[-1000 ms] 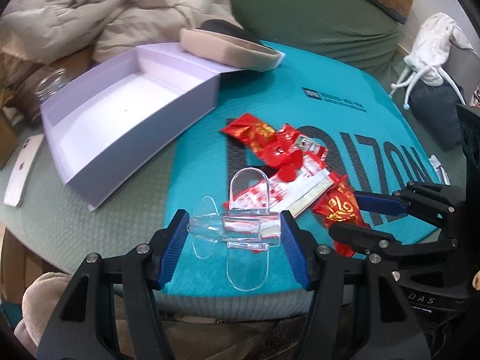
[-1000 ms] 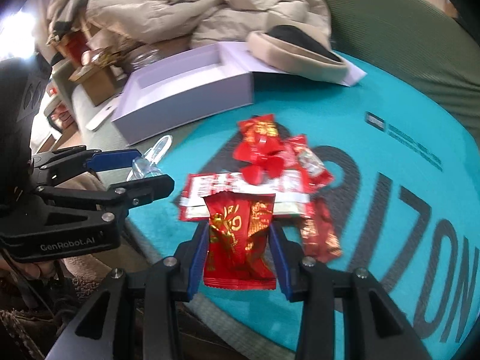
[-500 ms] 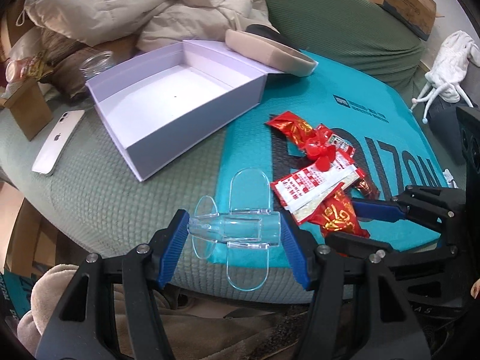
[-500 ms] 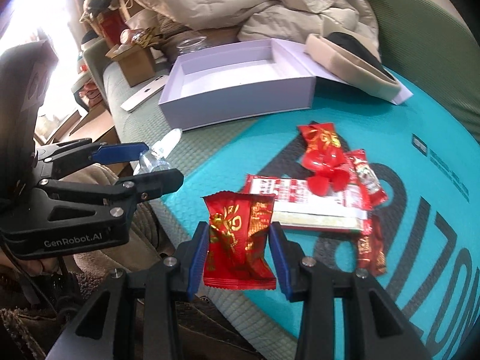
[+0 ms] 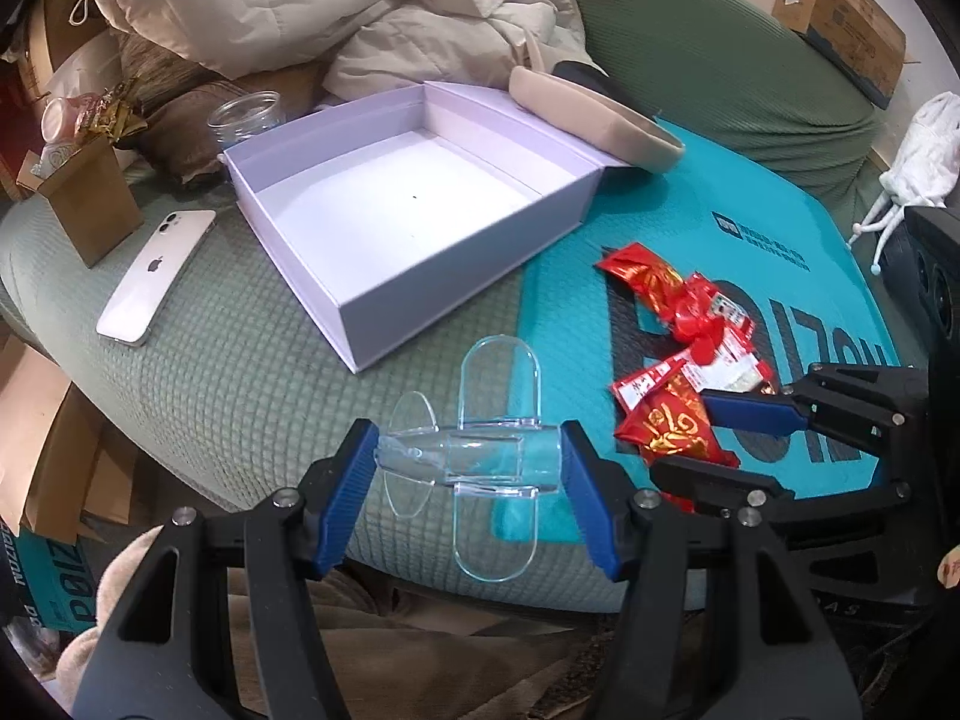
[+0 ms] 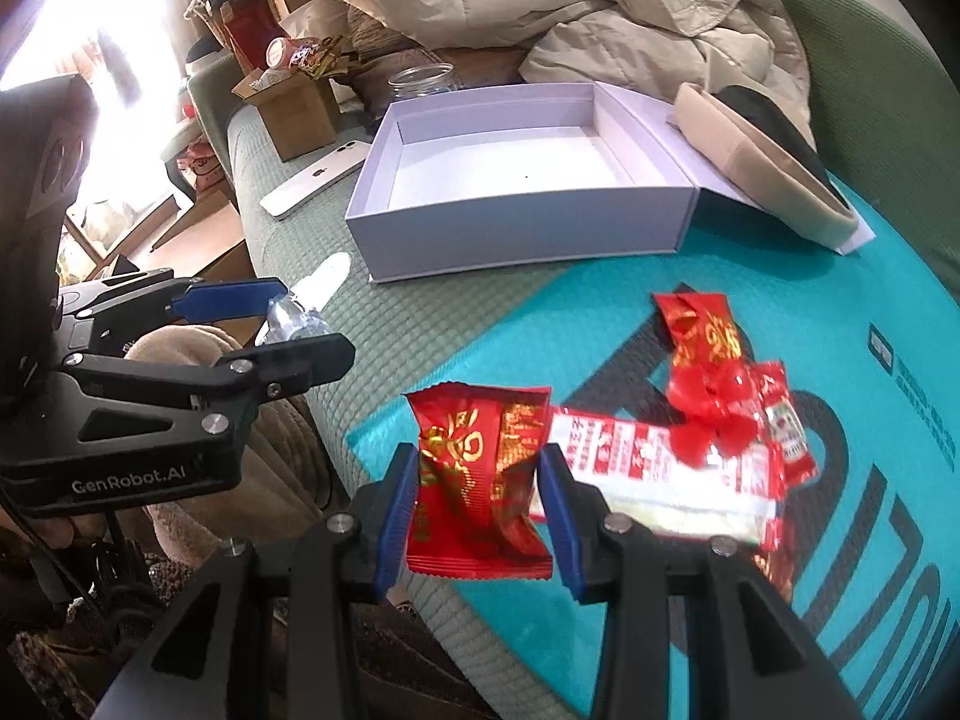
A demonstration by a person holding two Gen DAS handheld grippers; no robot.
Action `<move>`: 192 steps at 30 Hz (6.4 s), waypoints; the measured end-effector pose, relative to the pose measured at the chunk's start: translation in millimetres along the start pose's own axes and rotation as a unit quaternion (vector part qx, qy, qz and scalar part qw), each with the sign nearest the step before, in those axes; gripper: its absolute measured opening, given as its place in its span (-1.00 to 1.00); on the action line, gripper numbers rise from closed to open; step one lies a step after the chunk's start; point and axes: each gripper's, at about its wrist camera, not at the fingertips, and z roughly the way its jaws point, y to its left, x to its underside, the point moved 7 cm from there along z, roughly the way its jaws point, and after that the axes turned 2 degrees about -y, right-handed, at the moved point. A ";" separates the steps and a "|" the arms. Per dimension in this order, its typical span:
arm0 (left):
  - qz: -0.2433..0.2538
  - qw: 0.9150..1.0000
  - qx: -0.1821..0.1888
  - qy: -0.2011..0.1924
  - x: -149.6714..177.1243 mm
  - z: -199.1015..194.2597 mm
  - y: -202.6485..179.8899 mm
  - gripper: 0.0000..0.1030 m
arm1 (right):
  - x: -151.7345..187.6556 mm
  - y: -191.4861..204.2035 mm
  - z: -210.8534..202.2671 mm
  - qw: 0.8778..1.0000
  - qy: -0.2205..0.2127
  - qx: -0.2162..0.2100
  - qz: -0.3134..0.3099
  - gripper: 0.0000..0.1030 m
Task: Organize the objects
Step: 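Carry the clear toy with the left tool while the right tool carries the red candy toward the white box, then lower and release the clear toy into the white box while the right tool releases the candy there, then withdraw both open tools from the box back over the snack pile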
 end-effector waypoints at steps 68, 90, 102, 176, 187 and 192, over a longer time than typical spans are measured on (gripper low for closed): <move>-0.001 1.000 -0.003 0.002 -135.7 95.5 62.9 0.16 | -189.1 -59.7 61.5 0.997 -0.028 0.025 -0.067 -0.20; -0.015 0.999 -0.045 0.020 -166.3 147.8 105.9 0.16 | -231.1 -58.6 113.8 0.995 -0.020 0.015 -0.102 -0.20; 0.024 0.995 -0.093 0.037 -178.5 165.4 118.7 0.17 | -239.2 -63.9 142.9 0.993 -0.004 0.020 -0.113 -0.20; -0.018 0.989 -0.144 -0.010 -181.7 72.4 102.6 0.50 | -224.5 -66.4 86.3 0.989 -0.051 0.086 -0.112 0.53; -0.026 0.989 -0.141 -0.038 -173.1 35.6 83.3 0.56 | -216.5 -69.3 42.6 0.988 -0.078 0.098 -0.094 0.65; -0.030 0.989 -0.138 -0.053 -170.0 18.1 72.7 0.56 | -211.0 -71.6 22.5 0.987 -0.093 0.097 -0.085 0.72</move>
